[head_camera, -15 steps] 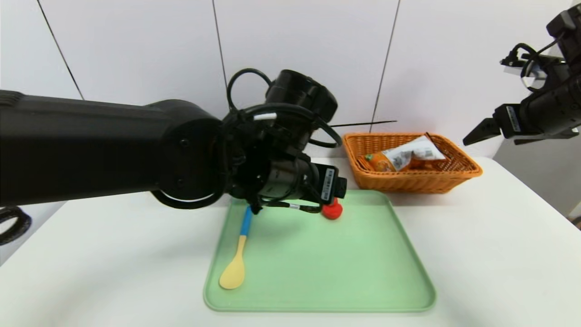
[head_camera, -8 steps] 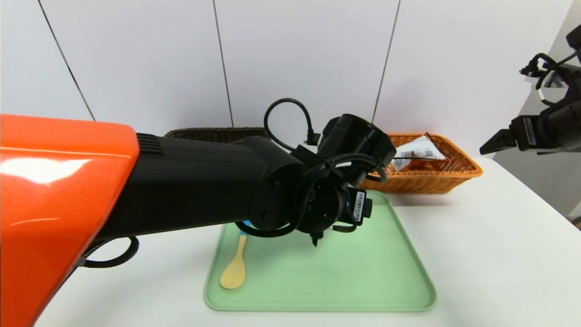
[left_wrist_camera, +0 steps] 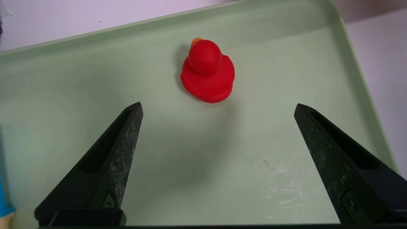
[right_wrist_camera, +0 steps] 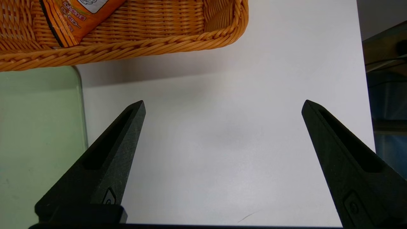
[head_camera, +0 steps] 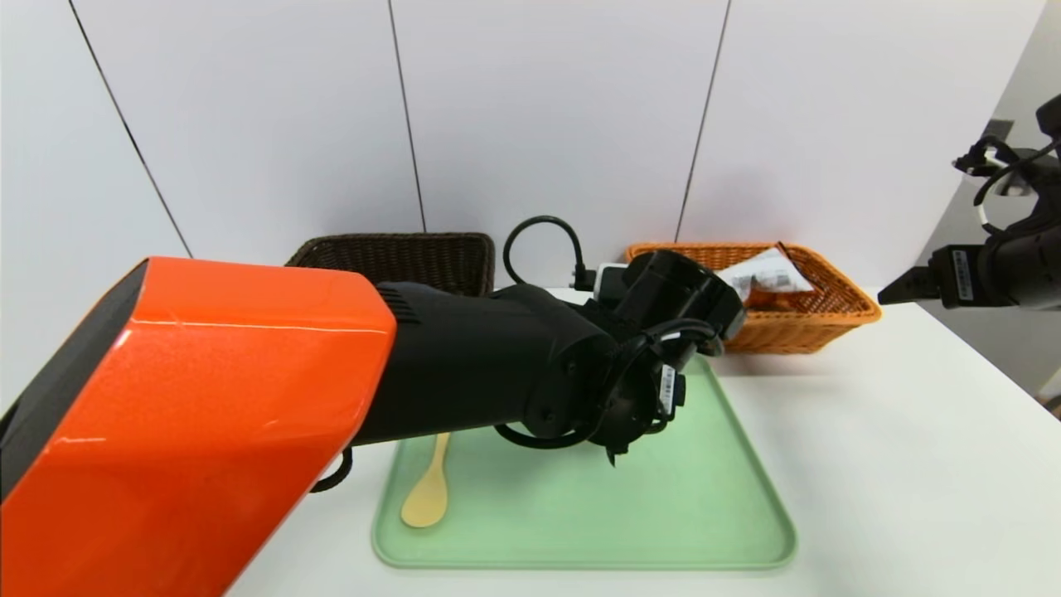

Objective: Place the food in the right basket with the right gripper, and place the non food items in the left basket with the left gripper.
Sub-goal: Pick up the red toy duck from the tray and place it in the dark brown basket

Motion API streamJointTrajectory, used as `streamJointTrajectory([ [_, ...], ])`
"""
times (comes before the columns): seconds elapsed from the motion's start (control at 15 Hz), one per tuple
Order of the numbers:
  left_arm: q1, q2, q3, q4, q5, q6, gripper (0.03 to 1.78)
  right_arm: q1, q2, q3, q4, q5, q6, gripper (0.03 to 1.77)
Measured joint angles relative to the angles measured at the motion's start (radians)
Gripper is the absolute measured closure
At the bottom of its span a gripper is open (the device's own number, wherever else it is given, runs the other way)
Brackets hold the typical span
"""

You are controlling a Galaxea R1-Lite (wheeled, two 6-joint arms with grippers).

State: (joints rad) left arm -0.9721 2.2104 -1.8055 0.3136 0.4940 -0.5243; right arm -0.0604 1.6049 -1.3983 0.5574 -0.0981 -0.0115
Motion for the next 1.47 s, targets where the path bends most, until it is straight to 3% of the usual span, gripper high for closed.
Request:
streamJointTrajectory([
  [0.67,0.009,0.094,-0.057,-0.002,0.033,-0.076,0.12,-0.001,-0.008,0.022,-0.002,0.001,0.001,0.10],
  [1.47,0.033,0.179,-0.137,-0.004,0.055,-0.083,0.12,-0.001,-0.021,0.064,-0.011,0.003,0.000,0.10],
])
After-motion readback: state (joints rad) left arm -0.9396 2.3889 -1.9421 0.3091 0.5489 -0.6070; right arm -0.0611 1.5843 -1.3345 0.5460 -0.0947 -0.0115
